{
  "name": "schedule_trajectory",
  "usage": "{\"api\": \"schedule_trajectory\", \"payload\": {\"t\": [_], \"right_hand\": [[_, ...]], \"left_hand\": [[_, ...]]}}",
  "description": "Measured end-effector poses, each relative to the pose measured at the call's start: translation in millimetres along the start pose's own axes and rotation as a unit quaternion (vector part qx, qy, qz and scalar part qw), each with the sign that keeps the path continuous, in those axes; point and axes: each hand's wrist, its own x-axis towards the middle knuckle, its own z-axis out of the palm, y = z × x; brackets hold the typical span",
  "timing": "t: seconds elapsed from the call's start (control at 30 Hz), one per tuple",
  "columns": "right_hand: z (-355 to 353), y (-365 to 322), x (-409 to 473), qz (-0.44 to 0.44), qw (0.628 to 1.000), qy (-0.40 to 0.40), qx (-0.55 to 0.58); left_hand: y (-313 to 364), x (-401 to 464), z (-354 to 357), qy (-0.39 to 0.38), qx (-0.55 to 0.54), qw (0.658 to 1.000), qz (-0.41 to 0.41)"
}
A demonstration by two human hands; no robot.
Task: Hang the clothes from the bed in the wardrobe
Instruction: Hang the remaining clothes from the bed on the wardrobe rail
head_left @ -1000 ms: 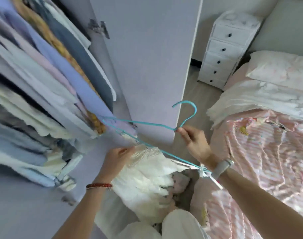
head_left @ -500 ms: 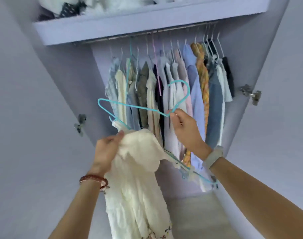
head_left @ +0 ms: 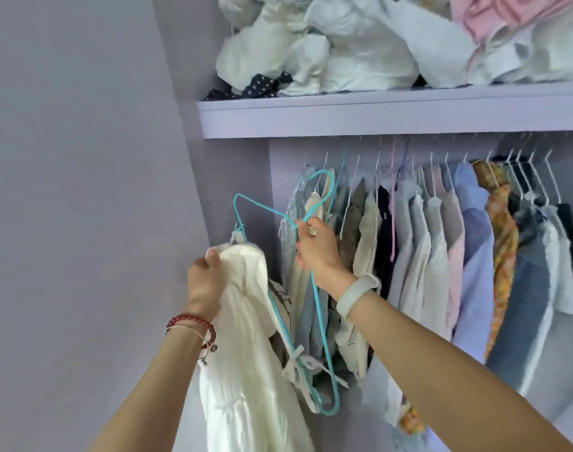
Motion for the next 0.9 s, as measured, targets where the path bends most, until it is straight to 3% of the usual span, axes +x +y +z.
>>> {"api": "schedule_trajectory", "payload": {"t": [0.23, 0.33, 0.47, 0.53, 0.73, 0.9], "right_hand": [[71, -5, 86, 0.007, 0.999, 0.004, 0.054], [79, 1, 117, 0.031, 0.994, 0.062, 0.084], [46, 20, 137, 0.003, 0.970, 0.242, 0.036], [21, 29, 138, -0.003, 0.957, 0.291, 0.010], [-49, 34, 143, 0.015, 0.920, 0.392, 0.008], [-77, 43, 137, -0.009, 0.925, 0.378, -0.029]], "left_hand": [[6, 65, 43, -0.039, 0.011, 0.999, 0.011], [9, 83, 60, -0.057, 0.015, 0.998, -0.011], [7, 100, 82, -0.082, 0.015, 0.996, -0.027], [6, 102, 98, -0.101, 0.021, 0.994, -0.035], [4, 88, 156, -0.161, 0.023, 0.986, -0.030], [7, 84, 176, -0.175, 0.012, 0.984, -0.013]]}}
